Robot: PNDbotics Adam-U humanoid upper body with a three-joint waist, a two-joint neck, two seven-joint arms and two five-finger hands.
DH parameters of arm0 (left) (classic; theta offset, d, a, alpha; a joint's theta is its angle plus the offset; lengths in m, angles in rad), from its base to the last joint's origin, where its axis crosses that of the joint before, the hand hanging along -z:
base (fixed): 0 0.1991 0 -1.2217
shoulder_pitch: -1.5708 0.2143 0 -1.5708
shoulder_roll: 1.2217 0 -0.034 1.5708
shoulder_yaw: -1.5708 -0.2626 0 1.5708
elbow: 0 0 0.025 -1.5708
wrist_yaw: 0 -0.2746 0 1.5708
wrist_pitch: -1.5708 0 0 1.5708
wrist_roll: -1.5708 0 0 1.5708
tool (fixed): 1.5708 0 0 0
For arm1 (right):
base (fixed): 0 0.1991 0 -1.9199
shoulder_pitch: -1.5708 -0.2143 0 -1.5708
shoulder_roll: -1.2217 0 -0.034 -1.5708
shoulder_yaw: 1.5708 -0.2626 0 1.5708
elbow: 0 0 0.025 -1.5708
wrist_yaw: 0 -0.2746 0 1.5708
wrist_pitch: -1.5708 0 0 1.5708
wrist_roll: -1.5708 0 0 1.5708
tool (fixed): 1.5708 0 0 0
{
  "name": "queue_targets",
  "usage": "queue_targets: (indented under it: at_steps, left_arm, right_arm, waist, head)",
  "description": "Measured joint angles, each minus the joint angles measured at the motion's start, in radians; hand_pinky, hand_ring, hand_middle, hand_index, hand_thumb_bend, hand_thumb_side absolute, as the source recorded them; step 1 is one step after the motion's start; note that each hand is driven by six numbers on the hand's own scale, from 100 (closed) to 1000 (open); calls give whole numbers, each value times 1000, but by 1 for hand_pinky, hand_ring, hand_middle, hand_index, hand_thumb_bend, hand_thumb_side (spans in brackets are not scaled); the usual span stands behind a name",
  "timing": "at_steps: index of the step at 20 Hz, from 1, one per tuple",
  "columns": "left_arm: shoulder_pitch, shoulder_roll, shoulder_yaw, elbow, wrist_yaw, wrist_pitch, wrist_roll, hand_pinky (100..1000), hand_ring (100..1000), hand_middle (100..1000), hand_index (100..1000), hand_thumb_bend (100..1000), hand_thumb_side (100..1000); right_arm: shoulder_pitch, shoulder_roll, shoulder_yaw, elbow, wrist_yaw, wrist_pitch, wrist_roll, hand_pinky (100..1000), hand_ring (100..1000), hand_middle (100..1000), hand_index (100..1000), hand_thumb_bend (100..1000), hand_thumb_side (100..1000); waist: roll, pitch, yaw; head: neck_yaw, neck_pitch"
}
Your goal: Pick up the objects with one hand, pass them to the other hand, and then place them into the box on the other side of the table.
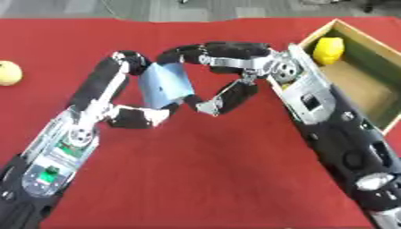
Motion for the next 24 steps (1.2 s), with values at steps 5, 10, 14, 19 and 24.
queue_targets:
  at_steps: [5,10,14,19,24]
  left_arm:
    - [0,0,-1,-13,0,-9,-5,679,594,507,532,100,243]
    - [0,0,-6,-25,-2,-26,-17,680,595,508,533,100,230]
    - [-1,1,-9,-29,-9,-36,-24,680,595,507,533,100,226]
    - [-1,1,-12,-30,-15,-43,-29,680,595,507,534,100,220]
    - [-2,1,-12,-32,-20,-50,-29,680,594,506,534,100,221]
  right_arm:
    - [-1,0,0,0,4,-5,-5,991,1000,1000,1000,100,255]
    - [-1,0,0,1,11,-7,-7,992,1000,1000,1000,100,251]
    - [-1,-1,1,3,13,-7,-7,994,1000,1000,1000,100,244]
    - [-1,-1,6,7,14,-6,-6,997,1000,1000,1000,100,235]
    - [-1,-3,6,7,14,-3,-3,997,1000,1000,1000,100,234]
  waist:
    - [0,0,2]
    - [0,0,3]
    - [0,0,3]
    - [0,1,4]
    - [0,1,4]
  head:
    - [0,0]
    - [0,0]
    - [-2,-3]
    - [-4,-4]
    - [-4,-8]
